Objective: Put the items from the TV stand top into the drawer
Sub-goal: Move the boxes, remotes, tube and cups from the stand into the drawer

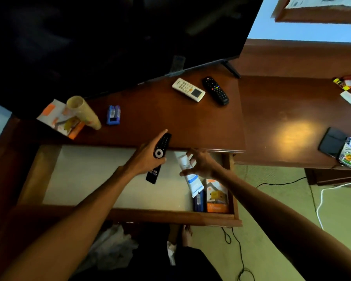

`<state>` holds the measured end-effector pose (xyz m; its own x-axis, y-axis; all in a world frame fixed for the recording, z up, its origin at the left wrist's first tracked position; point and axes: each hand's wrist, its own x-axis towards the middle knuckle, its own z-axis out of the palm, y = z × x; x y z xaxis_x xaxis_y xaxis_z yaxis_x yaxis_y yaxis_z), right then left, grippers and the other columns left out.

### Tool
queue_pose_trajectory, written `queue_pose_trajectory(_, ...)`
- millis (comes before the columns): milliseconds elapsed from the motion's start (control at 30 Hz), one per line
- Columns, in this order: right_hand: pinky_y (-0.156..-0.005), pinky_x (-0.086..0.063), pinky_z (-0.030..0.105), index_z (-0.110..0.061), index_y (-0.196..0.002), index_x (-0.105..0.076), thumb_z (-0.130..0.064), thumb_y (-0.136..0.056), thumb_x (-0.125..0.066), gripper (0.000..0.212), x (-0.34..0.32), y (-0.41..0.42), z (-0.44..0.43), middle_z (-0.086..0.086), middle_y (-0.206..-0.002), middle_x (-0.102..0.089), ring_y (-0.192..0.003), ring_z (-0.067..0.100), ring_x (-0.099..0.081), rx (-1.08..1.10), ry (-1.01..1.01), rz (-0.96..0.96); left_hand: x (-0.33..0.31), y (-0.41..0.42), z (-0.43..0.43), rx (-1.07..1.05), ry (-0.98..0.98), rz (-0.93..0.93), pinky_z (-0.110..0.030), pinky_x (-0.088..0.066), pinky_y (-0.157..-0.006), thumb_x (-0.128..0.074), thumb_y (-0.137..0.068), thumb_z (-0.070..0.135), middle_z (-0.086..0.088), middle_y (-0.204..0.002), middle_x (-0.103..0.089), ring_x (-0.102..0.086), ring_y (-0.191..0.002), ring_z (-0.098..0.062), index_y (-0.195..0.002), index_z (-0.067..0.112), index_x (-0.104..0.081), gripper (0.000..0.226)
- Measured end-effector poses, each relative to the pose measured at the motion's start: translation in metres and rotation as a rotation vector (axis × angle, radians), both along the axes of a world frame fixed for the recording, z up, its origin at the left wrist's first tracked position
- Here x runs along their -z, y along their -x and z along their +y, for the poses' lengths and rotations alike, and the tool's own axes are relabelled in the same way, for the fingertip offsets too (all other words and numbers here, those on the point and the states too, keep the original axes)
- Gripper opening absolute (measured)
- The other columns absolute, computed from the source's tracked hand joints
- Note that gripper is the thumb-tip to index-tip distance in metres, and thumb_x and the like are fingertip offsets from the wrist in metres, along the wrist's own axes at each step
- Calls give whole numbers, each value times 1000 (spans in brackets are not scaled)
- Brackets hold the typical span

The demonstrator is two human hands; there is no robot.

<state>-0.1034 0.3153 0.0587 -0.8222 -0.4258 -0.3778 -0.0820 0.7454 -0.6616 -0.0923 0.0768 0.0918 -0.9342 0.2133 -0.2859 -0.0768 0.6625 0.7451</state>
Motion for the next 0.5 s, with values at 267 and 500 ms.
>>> queue_pose_trajectory(267, -67, -48, 34, -26, -121, -45, -45, -65, -85, 71, 57, -46, -8, 14, -96, -71, -83, 31, -64, 193, -17, -50, 59, -55, 15, -3, 235, -6, -44, -60, -77, -72, -82, 24, -9, -133, -53, -64, -106, -28, -147, 53, -6, 98)
queue_pose_trajectory(500, -65, -47, 34, -19, -129, -43, -44, -76, -78, 69, 94, -53, -31, 18, -100, -67, -79, 32, -61, 238, -120, -97, 121, -57, 14, -202, 258, -103, -45, -58, -80, -75, -80, 21, -16, -129, -55, -62, -108, -33, -148, 44, -10, 97)
